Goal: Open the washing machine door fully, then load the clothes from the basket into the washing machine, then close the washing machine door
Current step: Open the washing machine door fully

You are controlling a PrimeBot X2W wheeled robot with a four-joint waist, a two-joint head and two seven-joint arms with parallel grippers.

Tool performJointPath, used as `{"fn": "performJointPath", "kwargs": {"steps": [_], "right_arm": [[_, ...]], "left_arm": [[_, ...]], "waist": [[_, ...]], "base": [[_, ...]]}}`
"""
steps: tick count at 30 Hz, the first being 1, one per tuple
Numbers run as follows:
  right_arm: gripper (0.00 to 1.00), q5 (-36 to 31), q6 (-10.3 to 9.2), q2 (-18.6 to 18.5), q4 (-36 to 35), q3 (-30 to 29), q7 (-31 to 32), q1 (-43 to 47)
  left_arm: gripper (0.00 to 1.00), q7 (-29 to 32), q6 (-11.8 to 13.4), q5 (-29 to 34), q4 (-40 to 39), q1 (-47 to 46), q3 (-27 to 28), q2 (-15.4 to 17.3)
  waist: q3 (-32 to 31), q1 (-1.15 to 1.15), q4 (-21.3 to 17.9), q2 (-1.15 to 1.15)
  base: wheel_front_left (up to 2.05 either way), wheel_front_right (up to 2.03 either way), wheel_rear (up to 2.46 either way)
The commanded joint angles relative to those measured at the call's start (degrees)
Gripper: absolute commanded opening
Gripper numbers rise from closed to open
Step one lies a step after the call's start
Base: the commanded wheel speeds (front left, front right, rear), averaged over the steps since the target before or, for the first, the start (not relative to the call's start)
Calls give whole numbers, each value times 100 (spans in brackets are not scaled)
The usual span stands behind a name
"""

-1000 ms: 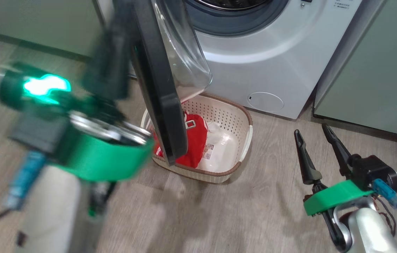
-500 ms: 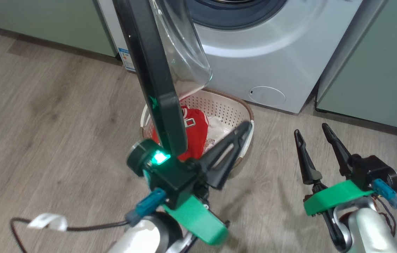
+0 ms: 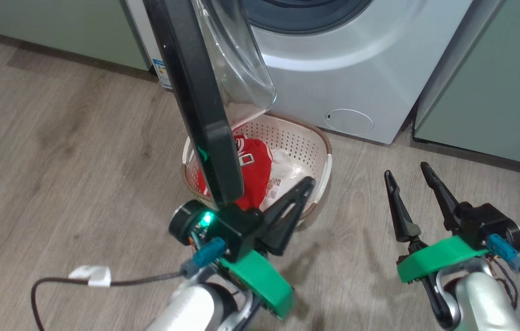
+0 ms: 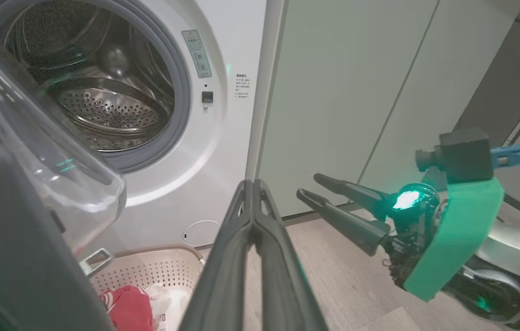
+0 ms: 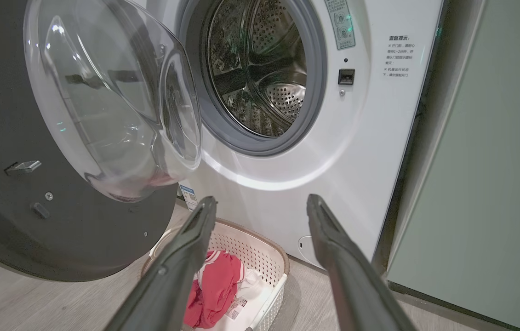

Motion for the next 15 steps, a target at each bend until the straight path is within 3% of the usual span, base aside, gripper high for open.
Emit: {"fn": "performJointPath", "kwargs": {"steps": [1, 15], "right_arm": [[100, 19, 0, 30, -151, 140, -55, -198], [100, 21, 0, 30, -74, 170, -51, -278]], "left_arm": [[0, 8, 16, 2, -156, -217, 243, 14], [0, 20, 245, -195, 714, -541, 839, 199]], "waist": [[3, 0, 0, 0], [105, 0, -92, 0]], "base": [[0, 0, 0], [0, 0, 0]]}}
